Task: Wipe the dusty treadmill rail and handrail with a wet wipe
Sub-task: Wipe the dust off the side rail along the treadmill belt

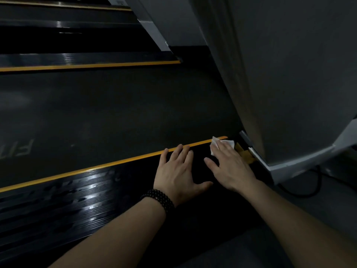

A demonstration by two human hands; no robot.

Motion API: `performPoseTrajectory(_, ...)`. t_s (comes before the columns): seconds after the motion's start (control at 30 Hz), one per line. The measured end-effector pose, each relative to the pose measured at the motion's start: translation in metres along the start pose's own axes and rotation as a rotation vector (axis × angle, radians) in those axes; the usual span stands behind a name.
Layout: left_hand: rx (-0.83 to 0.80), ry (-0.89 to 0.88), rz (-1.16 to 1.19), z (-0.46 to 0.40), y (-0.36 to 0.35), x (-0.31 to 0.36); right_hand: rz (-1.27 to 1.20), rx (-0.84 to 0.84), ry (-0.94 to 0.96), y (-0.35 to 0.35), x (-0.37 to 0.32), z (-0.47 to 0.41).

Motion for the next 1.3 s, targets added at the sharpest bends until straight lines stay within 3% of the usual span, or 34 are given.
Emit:
performPoseTrajectory(0.23,-0.069,-0.001,-0.06,-0.005,-0.017,0.009,0.02,-0.069,-0.098,-0.004,0.012,-0.017)
performPoseTrajectory(0.43,-0.079,-0.002,-0.061,-0.004,-0.014,0.009,0.025,-0.027,0.101,0.0,0.002,0.021)
performPoseTrajectory(0.6,-0.07,0.005,-0.048,-0.005,-0.014,0.008,-0.003,-0.019,-0.038,0.01,0.013,-0.01)
performPoseTrajectory(0.77,-0.057,0.002,-0.054,-0.005,-0.013,0.008,-0.019,-0.088,0.094,-0.002,-0.008,0.008)
performPoseTrajectory(0.97,-0.072,-0.001,-0.055,-0.005,-0.014,0.008,-0.039,-0.045,-0.091,0.005,0.012,-0.014)
performPoseTrajectory(1.13,-0.052,0.004,-0.051,-0.006,-0.014,0.008,-0.008,-0.061,0.074,0.004,0.006,0.011)
performPoseTrajectory(1.3,-0.053,0.005,-0.042,-0.003,-0.009,0.01,-0.006,0.005,-0.036,0.01,0.02,0.003)
Point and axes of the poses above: each hand's wrist, its own z-axis away from the middle knuckle, its own y-axis out of the back of the hand, x = y × z, the point moved 10 cm from there along -z, towards the middle knuckle, and after that the axes turned 5 degrees about -z, right-handed, at the moved point
